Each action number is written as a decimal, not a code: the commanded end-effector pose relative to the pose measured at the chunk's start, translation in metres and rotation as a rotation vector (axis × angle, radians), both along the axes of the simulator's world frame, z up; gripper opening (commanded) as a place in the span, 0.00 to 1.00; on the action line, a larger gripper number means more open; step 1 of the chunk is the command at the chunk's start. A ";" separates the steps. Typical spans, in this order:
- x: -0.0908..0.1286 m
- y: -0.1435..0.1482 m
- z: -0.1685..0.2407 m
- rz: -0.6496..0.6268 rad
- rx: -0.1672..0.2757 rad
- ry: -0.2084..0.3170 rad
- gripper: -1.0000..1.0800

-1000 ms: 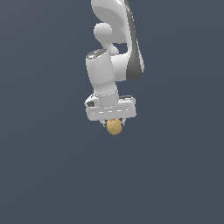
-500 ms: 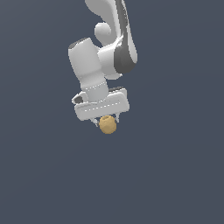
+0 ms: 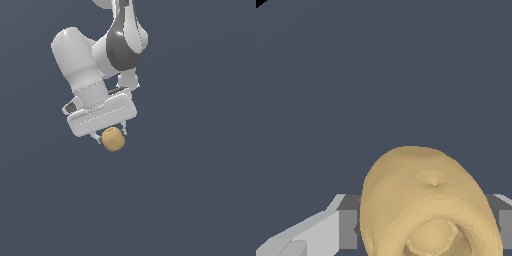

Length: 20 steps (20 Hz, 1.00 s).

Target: Pick up the object and move it to a goal position.

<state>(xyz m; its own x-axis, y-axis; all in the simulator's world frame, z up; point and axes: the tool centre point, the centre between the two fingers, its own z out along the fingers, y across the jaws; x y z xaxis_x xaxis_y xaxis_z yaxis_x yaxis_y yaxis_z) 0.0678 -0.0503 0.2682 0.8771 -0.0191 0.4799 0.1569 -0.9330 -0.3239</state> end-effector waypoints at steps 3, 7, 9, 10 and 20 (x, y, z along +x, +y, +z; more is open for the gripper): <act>0.009 -0.017 0.025 0.048 0.029 -0.060 0.00; 0.017 -0.034 0.050 0.097 0.059 -0.119 0.00; 0.021 -0.044 0.064 0.124 0.076 -0.152 0.00; 0.023 -0.050 0.071 0.137 0.084 -0.168 0.00; 0.040 -0.101 0.137 0.269 0.165 -0.323 0.00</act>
